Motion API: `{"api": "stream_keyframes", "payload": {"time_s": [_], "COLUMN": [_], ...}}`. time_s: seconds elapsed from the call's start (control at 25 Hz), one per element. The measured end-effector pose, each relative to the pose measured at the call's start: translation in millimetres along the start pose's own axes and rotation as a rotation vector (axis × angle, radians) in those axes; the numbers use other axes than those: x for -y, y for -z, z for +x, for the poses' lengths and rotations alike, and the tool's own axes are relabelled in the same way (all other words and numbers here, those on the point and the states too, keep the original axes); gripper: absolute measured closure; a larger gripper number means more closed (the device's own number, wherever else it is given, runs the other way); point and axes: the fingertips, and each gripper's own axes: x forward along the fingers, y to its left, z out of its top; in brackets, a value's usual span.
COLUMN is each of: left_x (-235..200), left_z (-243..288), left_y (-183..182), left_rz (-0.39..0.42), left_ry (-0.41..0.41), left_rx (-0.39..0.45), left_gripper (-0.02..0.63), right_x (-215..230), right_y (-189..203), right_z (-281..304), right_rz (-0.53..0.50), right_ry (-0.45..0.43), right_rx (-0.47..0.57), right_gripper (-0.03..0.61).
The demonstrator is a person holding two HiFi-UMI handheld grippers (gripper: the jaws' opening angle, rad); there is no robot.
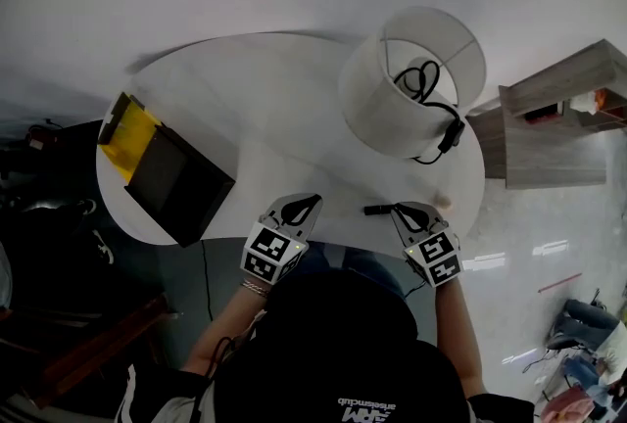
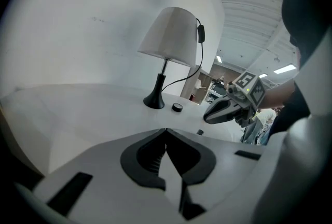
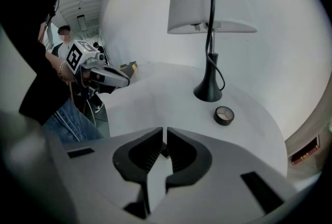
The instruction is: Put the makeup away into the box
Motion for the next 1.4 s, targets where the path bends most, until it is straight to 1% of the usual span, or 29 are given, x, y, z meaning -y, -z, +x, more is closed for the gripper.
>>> {"api": "stream_keyframes", "payload": {"time_s": [0.08, 0.12, 0.16, 0.2, 0.32, 0.44, 0.64, 0.76, 0.84, 1.16, 1.4], "left_x": [-1, -2, -3, -4, -5, -8, -10, -11, -11, -9, -3], "left_z": [2, 2, 3, 4, 7, 9, 8, 5, 2, -2, -12], "left_y": [2, 3, 3, 3, 7, 11, 13, 15, 17, 10, 5], "left_rz": [-0.05, -0.078, -0.099, -0.112, -0.126, -0.132, -0.135, -0.152, -0.156, -0.156, -0.162], "left_ry": [-0.014, -0.022, -0.03, -0.038, -0.054, -0.075, -0.116, -0.139, -0.15, -0.182, -0.215], "left_rx": [0.009, 0.018, 0.026, 0.03, 0.027, 0.024, 0.022, 0.023, 0.022, 0.048, 0.08], "left_gripper": [0.597, 0.597, 0.597, 0.597, 0.597, 0.597, 0.597, 0.597, 0.597, 0.597, 0.597], "right_x": [-3, -5, -6, -7, -7, -8, -6, -8, -10, -10, -13], "right_y": [6, 9, 12, 14, 22, 29, 37, 37, 34, 22, 11], "right_z": [6, 9, 12, 15, 22, 30, 40, 43, 43, 31, 20], "right_rz": [-0.024, -0.037, -0.055, -0.079, -0.169, -0.237, -0.329, -0.368, -0.379, -0.346, -0.351], "right_ry": [-0.04, -0.061, -0.077, -0.086, -0.094, -0.108, -0.129, -0.144, -0.154, -0.18, -0.188], "right_rx": [-0.028, -0.043, -0.058, -0.071, -0.116, -0.157, -0.192, -0.189, -0.181, -0.146, -0.117], "right_gripper": [0.548, 0.492, 0.419, 0.414, 0.414, 0.414, 0.424, 0.442, 0.474, 0.477, 0.477]}}
